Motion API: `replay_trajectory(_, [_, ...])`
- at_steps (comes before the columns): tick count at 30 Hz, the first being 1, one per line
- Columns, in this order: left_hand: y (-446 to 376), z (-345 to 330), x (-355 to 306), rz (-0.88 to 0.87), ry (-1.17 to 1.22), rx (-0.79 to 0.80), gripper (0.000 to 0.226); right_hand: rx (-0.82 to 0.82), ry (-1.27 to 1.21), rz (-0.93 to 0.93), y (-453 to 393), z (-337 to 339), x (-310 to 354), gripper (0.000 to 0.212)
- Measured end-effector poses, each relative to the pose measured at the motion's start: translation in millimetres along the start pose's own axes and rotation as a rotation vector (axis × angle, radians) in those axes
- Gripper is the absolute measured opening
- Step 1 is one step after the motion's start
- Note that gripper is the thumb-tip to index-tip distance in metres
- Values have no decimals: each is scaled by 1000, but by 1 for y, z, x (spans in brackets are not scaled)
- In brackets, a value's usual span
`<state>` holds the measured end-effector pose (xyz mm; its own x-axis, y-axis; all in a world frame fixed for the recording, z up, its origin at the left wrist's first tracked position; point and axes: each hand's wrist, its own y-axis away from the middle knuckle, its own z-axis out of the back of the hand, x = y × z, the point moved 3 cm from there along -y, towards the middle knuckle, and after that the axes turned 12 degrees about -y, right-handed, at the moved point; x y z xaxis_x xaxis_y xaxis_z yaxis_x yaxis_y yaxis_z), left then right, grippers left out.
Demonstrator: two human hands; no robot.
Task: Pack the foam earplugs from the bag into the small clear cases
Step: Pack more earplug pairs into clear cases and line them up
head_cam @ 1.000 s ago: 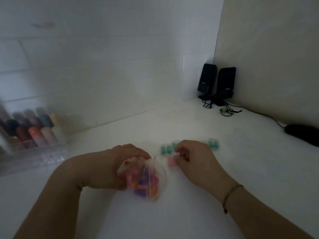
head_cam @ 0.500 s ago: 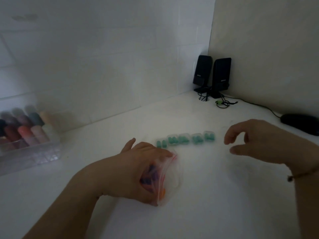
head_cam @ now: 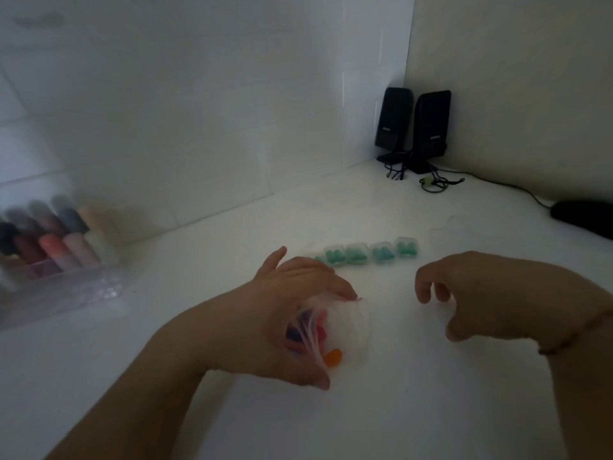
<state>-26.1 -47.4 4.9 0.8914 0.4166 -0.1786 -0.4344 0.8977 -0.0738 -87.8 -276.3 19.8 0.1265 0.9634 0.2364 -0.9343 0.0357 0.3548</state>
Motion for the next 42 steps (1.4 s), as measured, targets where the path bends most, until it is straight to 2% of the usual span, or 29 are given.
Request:
replay_trajectory(3, [-2,-1,7,-1,-1,-87,72,-28,9,24,-3,-3,2,39])
replay_trajectory(5, [-2,0,9,28,44,-94,75,-64,9,51,-6,-3,2,36])
replay_trajectory(8, [4,9,3,52,291,-117,84,-218,-101,152,-5,8,7,24])
replay_trajectory(10, [4,18,-3,78,379,-263,86,-386,-300,276,-1,19,19,23])
replay_trajectory(12, [2,22,-8,129,356,-460,85,-518,-697,367,2,24,34,21])
replay_trajectory(14, [-2,22,-14,152,323,-616,79,-571,-1032,405,0,19,51,25])
replay_trajectory(19, [-4,20,-17,186,375,-823,52,-607,-1337,483,-8,0,79,40])
replay_trajectory(20, [-3,21,-17,192,426,-830,48,-615,-1375,500,-8,-2,80,39])
replay_trajectory(22, [-2,24,-14,214,695,-811,40,-656,-1432,587,-6,-3,80,27])
replay_trajectory(23, [-2,25,-11,226,853,-796,38,-708,-1414,643,-4,-3,79,18])
replay_trajectory(25, [-2,25,-6,261,1081,-767,39,-878,-1200,722,0,-3,76,3])
replay_trajectory(27, [-4,24,-4,288,1214,-733,41,-1011,-914,755,5,-2,77,3])
replay_trajectory(29, [-4,23,-3,303,1288,-712,41,-1065,-765,769,8,-3,80,4])
replay_trajectory(33, [-5,22,-2,308,1304,-712,30,-1080,-707,797,7,-2,80,12])
replay_trajectory(40, [-4,20,1,277,1258,-683,31,-1060,-609,848,7,-1,78,15])
replay_trajectory(42, [-4,19,1,250,1189,-687,36,-1038,-519,868,5,-2,80,24])
